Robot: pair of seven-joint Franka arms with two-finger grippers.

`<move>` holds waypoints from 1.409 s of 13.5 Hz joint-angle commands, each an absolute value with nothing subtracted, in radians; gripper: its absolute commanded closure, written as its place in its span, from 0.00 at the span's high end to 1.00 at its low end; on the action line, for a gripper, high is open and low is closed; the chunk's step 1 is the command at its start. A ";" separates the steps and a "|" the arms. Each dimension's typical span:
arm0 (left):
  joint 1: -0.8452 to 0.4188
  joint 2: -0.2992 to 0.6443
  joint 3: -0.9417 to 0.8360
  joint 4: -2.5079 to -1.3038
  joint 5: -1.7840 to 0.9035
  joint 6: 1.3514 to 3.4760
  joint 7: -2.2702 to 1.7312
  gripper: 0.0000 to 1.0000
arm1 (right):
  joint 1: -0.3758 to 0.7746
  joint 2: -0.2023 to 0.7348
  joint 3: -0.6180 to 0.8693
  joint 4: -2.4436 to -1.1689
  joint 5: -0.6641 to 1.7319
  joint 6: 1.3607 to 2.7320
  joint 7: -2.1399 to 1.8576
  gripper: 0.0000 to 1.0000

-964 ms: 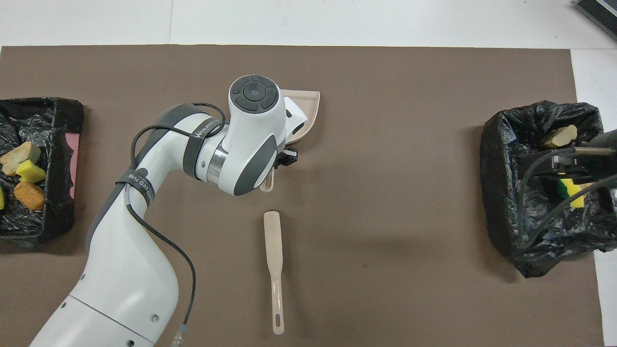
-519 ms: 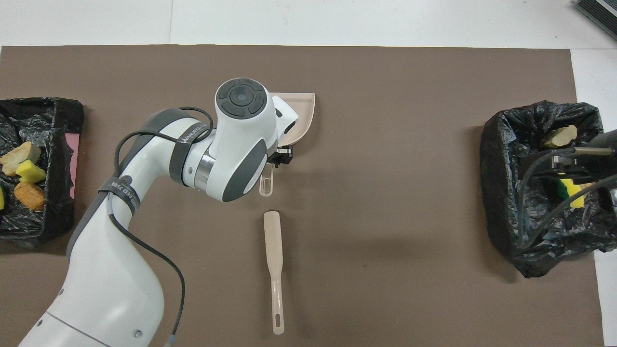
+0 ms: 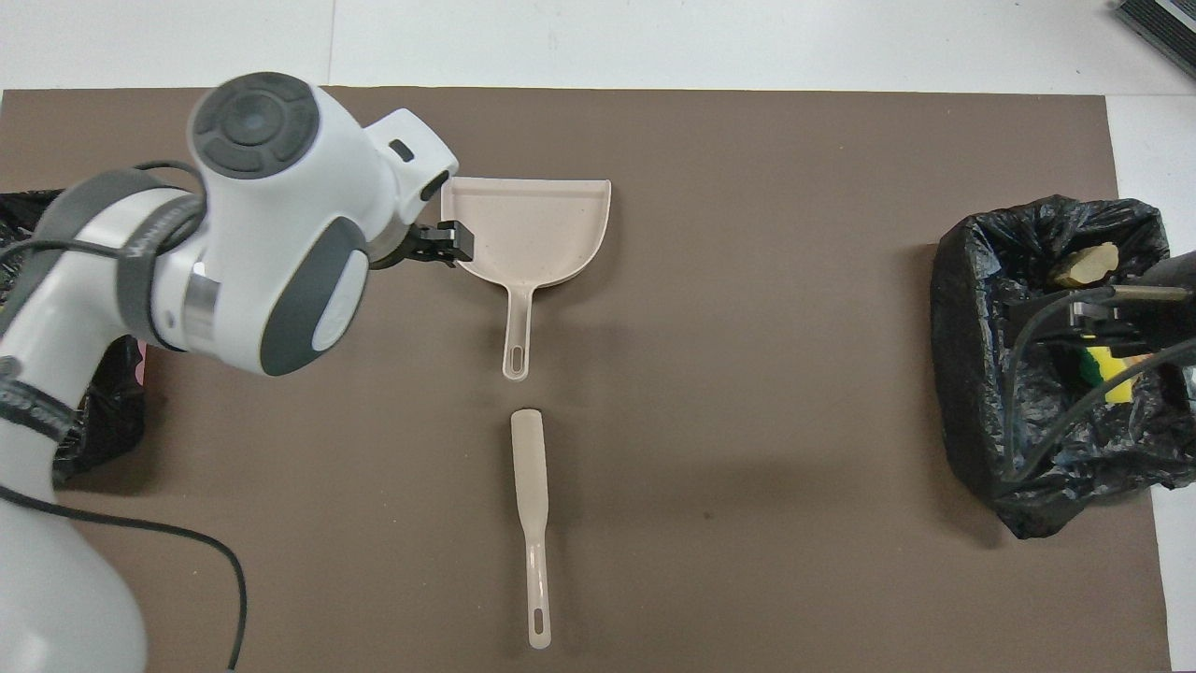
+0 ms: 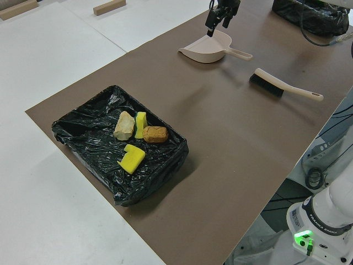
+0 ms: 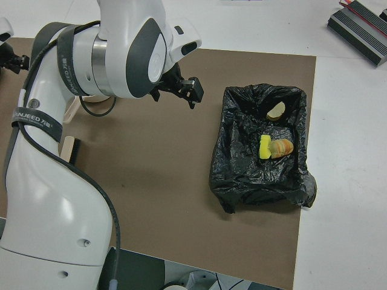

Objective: Sweep and dump trash in bin
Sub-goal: 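Set the dustpan down beside the brush and withdraw the left gripper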

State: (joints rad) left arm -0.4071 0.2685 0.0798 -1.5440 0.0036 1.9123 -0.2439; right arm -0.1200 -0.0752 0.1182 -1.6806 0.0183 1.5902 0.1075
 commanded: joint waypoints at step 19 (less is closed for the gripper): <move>-0.097 -0.071 0.083 -1.497 0.006 1.471 0.144 1.00 | -0.124 -0.084 0.118 -1.686 0.035 1.588 0.098 1.00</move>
